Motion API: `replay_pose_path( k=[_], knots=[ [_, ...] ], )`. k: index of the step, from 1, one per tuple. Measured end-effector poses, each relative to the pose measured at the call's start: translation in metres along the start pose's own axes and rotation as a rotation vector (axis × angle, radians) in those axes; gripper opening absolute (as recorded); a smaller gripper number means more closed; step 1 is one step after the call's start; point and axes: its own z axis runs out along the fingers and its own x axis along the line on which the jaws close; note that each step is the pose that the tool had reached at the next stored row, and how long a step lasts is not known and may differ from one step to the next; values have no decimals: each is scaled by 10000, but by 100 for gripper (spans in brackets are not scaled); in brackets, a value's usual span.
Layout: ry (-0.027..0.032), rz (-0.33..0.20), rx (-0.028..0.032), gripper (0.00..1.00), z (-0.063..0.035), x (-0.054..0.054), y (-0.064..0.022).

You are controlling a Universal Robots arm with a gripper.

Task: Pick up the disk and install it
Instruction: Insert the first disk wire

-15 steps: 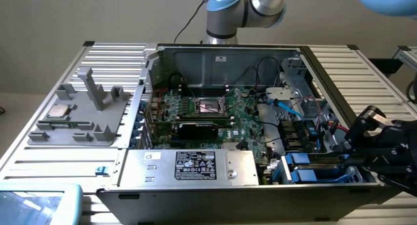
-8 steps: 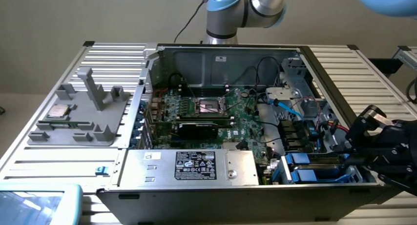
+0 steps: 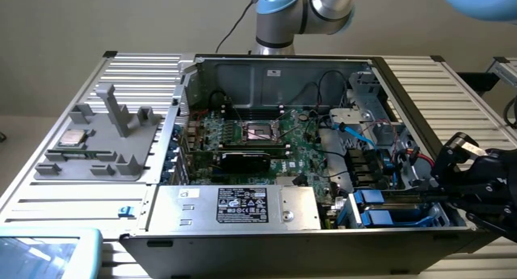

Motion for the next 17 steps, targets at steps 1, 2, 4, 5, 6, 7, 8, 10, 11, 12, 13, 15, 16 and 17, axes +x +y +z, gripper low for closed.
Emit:
replay_pose_path(
  k=[1, 2, 4, 5, 6, 7, 8, 10, 11, 12, 13, 15, 16, 17],
  knots=[
    [1, 0, 0, 19, 0, 0, 0],
    [0, 0, 0, 17, 0, 0, 0],
    [0, 0, 0, 16, 0, 0, 0],
    [1, 0, 0, 16, 0, 0, 0],
    [0, 0, 0, 16, 0, 0, 0],
    [1, 0, 0, 16, 0, 0, 0],
    [1, 0, 0, 16, 0, 0, 0],
    [0, 0, 0, 16, 0, 0, 0],
    [1, 0, 0, 16, 0, 0, 0],
    [0, 0, 0, 16, 0, 0, 0],
    [-1, 0, 1, 16, 0, 0, 0],
    [-36, 5, 27, 16, 3, 3, 2],
    [-63, 9, 47, 16, 6, 6, 5],
    [-94, 15, 69, 16, 7, 10, 6]
  ],
)
